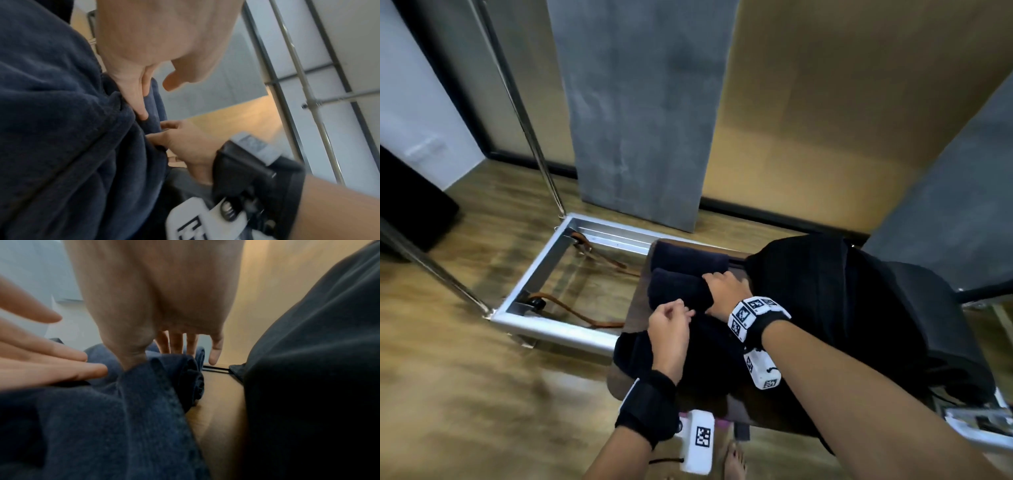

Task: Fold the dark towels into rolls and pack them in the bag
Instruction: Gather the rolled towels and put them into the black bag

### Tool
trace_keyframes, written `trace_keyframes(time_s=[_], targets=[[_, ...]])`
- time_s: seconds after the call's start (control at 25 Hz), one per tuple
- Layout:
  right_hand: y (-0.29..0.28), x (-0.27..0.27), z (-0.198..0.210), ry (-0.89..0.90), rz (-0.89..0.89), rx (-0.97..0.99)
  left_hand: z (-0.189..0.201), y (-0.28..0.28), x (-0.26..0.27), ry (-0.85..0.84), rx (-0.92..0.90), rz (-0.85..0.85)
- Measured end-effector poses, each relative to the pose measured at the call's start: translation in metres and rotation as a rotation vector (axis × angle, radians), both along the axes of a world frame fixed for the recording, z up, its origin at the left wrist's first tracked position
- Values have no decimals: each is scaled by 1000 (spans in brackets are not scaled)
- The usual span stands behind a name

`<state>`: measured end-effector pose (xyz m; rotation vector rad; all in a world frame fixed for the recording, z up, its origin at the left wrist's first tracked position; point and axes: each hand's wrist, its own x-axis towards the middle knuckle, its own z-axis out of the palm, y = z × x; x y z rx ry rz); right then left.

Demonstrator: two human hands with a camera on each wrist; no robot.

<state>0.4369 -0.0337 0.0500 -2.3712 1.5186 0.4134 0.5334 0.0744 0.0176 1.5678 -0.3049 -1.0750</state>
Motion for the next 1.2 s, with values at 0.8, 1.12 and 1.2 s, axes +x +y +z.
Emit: trace_keyframes(time_s=[0.8,1.12,1.2], targets=[[51,-103,159,-815,-287,186,138,-41,-61,778,-295,-261],[77,-232,176,-825,-460,707,145,-20,-173,692,-290,-411],[78,-259,174,-845,-417,809,146,-16,-192,550,-325,-507]])
